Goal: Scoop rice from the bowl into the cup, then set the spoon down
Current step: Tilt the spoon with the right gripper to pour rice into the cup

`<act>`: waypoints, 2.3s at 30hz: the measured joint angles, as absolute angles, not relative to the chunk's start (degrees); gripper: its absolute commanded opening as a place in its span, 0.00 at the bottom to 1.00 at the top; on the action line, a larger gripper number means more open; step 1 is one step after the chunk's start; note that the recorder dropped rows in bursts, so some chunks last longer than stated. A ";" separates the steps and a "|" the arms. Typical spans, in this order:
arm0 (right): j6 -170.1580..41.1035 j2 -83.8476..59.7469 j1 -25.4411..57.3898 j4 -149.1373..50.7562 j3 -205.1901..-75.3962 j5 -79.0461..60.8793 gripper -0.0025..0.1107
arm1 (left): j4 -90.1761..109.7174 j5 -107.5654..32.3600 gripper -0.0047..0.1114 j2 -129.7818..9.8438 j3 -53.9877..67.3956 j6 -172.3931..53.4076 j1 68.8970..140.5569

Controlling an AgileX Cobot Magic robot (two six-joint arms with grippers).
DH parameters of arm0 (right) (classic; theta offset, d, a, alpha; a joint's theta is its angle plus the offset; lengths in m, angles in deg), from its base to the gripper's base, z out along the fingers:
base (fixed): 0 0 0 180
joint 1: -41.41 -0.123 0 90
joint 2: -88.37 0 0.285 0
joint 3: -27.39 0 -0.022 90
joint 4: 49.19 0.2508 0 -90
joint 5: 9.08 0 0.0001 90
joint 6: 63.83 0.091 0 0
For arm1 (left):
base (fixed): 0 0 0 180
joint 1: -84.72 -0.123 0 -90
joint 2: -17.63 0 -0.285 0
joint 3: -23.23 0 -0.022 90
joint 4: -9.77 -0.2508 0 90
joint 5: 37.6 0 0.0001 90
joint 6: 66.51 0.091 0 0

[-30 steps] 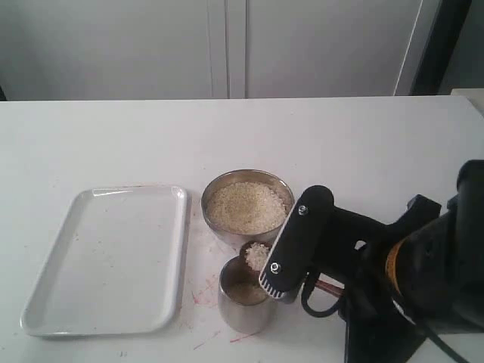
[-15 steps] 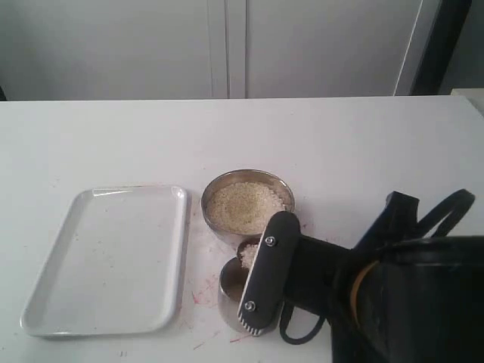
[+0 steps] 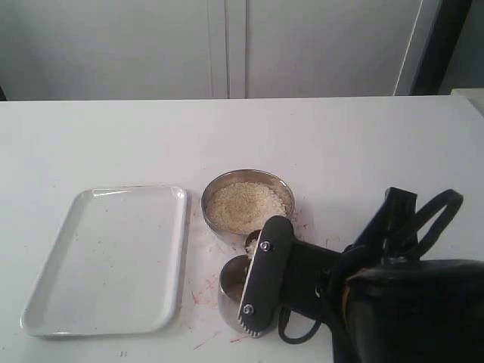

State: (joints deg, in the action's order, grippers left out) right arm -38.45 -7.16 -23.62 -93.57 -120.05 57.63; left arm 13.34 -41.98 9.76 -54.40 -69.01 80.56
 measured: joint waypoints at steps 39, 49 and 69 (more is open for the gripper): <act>-38.13 -7.08 -25.39 -93.14 -120.05 60.46 0.02 | 13.34 -41.98 0.16 9.76 -54.40 -69.01 80.56; -38.00 -6.44 -27.22 -92.98 -120.05 60.46 0.02 | 13.34 -41.98 0.16 9.76 -54.40 -69.01 80.56; -35.71 -4.15 -29.22 -96.83 -120.05 60.57 0.02 | 13.34 -41.98 0.16 9.76 -54.40 -69.01 80.56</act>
